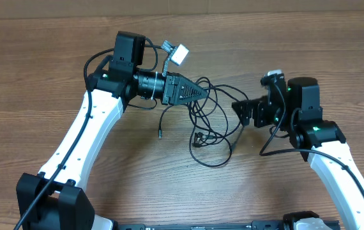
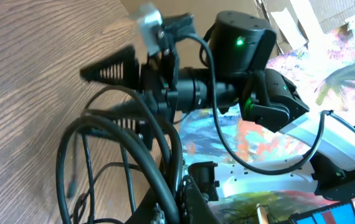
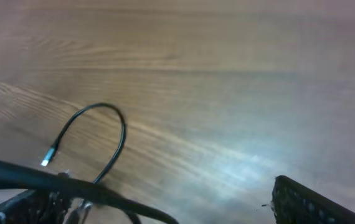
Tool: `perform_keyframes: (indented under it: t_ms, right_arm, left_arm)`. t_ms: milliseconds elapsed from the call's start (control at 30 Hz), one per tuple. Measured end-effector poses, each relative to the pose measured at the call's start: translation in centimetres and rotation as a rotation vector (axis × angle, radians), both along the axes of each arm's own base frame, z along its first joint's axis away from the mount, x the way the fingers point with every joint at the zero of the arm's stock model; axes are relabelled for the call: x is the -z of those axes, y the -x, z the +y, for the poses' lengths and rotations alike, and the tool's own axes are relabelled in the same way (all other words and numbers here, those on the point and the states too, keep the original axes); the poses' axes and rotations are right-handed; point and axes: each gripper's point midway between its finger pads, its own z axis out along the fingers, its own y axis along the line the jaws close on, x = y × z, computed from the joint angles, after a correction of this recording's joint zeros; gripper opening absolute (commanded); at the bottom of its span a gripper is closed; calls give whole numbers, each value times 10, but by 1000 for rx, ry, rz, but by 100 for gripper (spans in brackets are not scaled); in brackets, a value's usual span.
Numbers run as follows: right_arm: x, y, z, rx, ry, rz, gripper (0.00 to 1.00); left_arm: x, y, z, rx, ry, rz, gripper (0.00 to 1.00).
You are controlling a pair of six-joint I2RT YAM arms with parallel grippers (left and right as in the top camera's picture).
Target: Untangle cables
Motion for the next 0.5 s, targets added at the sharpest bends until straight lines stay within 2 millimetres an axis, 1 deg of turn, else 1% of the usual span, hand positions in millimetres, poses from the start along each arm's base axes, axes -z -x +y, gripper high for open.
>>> perform_keyframes:
  t_ms: [67, 133, 233, 300, 400, 500]
  right_arm:
    - [-5, -1, 5, -58, 14, -44, 100]
    - [-9, 4, 16, -149, -7, -67, 100]
    - [-13, 23, 37, -306, -76, -66, 100]
    - [-12, 38, 47, -389, -118, -43, 100]
    - [-9, 59, 55, -472, -164, 5, 100]
    - [-8, 72, 58, -530, -181, 25, 100]
  left_arm:
    - [1, 1, 0, 0, -2, 6, 4]
    - [1, 1, 0, -1, -3, 7, 4]
    - [1, 0, 0, -3, -6, 6, 4]
    - [2, 0, 0, -5, -8, 5, 4]
    - [3, -1, 0, -11, -14, 4, 4]
    - [4, -2, 1, -15, -19, 3, 4]
